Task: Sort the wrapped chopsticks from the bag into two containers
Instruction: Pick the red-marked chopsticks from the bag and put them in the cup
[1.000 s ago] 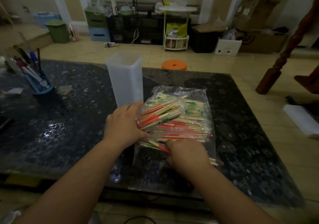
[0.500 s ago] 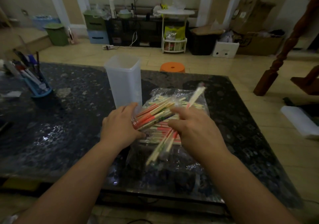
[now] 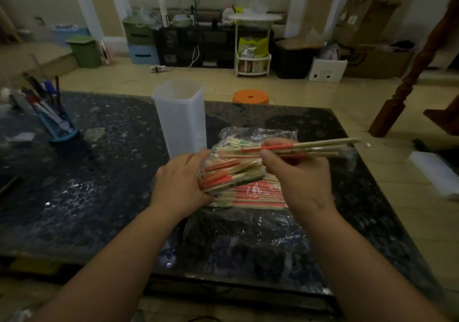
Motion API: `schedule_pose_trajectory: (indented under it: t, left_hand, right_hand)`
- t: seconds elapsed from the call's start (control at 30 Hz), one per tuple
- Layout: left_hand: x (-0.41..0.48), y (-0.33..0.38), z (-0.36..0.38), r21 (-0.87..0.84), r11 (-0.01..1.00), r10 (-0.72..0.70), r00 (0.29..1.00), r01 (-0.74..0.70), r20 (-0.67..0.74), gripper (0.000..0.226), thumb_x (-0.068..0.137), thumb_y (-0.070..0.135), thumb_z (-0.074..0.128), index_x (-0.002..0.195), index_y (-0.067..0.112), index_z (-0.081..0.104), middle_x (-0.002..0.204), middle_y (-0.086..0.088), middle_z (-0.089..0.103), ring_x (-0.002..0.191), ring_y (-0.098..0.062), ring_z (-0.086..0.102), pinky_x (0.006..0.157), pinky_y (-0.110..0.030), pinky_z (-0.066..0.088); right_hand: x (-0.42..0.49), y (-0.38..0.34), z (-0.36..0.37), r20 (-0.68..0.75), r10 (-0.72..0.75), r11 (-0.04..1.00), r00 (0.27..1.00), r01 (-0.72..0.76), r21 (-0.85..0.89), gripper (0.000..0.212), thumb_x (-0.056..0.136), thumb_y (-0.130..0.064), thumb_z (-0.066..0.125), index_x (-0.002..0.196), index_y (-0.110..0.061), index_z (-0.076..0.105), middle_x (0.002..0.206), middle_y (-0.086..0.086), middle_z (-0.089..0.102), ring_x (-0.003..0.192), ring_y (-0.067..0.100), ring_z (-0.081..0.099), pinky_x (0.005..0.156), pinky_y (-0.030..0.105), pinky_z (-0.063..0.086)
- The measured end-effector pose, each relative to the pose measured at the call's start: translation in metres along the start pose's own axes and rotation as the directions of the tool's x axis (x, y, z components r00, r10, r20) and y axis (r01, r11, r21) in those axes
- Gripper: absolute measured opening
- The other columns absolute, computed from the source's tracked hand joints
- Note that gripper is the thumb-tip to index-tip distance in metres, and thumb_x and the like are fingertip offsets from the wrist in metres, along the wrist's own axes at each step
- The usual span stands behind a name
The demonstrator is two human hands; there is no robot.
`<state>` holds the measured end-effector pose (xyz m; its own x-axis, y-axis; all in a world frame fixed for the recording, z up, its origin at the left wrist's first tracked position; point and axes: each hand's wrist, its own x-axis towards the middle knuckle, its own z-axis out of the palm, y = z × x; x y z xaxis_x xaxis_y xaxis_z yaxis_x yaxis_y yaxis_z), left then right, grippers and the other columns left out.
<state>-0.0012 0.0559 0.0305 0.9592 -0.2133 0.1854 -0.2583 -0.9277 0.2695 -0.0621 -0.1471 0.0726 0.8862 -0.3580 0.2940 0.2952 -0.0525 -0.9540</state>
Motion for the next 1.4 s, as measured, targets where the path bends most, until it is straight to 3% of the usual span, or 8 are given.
schedule_pose_trajectory:
  t: [0.13,0.3,0.57,0.7,0.83,1.1,1.33,1.4]
  left_hand:
    - [0.000,0.000,0.002,0.002,0.999,0.042,0.998,-0.042,-0.041,0.101,0.062,0.053,0.086,0.148,0.039,0.035,0.140,0.006,0.051,0.127,-0.020,0.046,0.103,-0.043,0.036]
    - [0.000,-0.001,0.004,-0.008,0.996,0.084,0.995,-0.084,-0.052,0.098,0.064,0.051,0.083,0.148,0.038,0.035,0.139,0.006,0.050,0.127,-0.019,0.046,0.105,-0.043,0.037]
    - [-0.001,0.000,0.008,-0.064,0.980,0.187,0.982,-0.186,0.007,0.099,0.061,0.045,0.083,0.148,0.040,0.036,0.143,0.009,0.046,0.131,-0.018,0.043,0.106,-0.043,0.032]
    - [0.001,-0.002,0.010,-0.055,0.983,0.173,0.985,-0.173,0.003,0.098,0.060,0.047,0.082,0.146,0.043,0.034,0.141,0.011,0.047,0.129,-0.017,0.043,0.108,-0.046,0.035]
    - [0.002,-0.004,0.010,-0.059,0.984,0.165,0.986,-0.165,-0.010,0.098,0.059,0.050,0.081,0.146,0.041,0.036,0.140,0.010,0.049,0.128,-0.019,0.045,0.107,-0.047,0.038]
    - [0.002,-0.005,0.013,-0.067,0.979,0.193,0.981,-0.193,-0.003,0.100,0.057,0.055,0.078,0.146,0.041,0.036,0.140,0.009,0.049,0.127,-0.018,0.047,0.106,-0.052,0.040]
    - [0.000,-0.003,0.011,-0.017,0.977,0.214,0.977,-0.215,-0.012,0.098,0.061,0.051,0.080,0.148,0.038,0.037,0.141,0.008,0.048,0.128,-0.018,0.045,0.106,-0.047,0.037]
    - [-0.002,-0.001,0.011,-0.010,0.976,0.220,0.976,-0.220,0.004,0.099,0.064,0.050,0.081,0.150,0.038,0.034,0.144,0.008,0.045,0.131,-0.017,0.042,0.108,-0.046,0.033]
  right_hand:
    - [0.003,0.008,-0.004,0.069,0.237,0.971,0.969,-0.238,0.020,0.018,0.078,-0.001,0.078,0.091,-0.012,0.076,0.081,-0.002,0.076,0.070,0.005,0.069,0.060,0.015,0.050]
    - [0.005,0.012,-0.008,0.075,0.247,0.968,0.966,-0.249,0.025,0.019,0.075,-0.003,0.081,0.087,-0.015,0.076,0.083,-0.005,0.077,0.079,0.003,0.071,0.062,0.006,0.049]
    - [0.004,0.027,-0.005,0.085,0.254,0.964,0.963,-0.245,-0.104,0.022,0.068,-0.013,0.087,0.086,-0.021,0.078,0.102,-0.008,0.072,0.097,0.008,0.068,0.086,0.027,0.053]
    - [0.004,0.023,-0.006,0.153,0.286,0.937,0.946,-0.309,0.163,0.027,0.081,-0.002,0.073,0.104,-0.013,0.064,0.097,0.002,0.072,0.082,0.014,0.072,0.068,0.028,0.057]
    - [0.006,0.023,-0.007,-0.040,0.242,0.952,0.970,-0.229,0.205,0.013,0.094,-0.010,0.059,0.083,-0.016,0.062,0.077,-0.005,0.068,0.071,0.005,0.066,0.066,0.028,0.051]
    - [0.001,0.033,-0.002,-0.157,0.234,0.972,0.959,-0.231,0.034,0.038,0.077,-0.032,0.081,0.105,-0.039,0.057,0.116,0.000,0.062,0.105,0.021,0.063,0.085,0.048,0.057]
    - [0.003,0.035,0.002,0.030,0.109,0.910,0.994,-0.088,-0.406,0.025,0.101,-0.025,0.052,0.117,-0.019,0.071,0.100,-0.022,0.059,0.091,-0.007,0.055,0.074,-0.003,0.034]
    - [0.003,0.039,0.002,0.071,0.143,0.906,0.987,-0.101,-0.411,0.027,0.101,-0.026,0.051,0.115,-0.016,0.071,0.096,-0.023,0.061,0.086,-0.011,0.053,0.073,0.000,0.035]
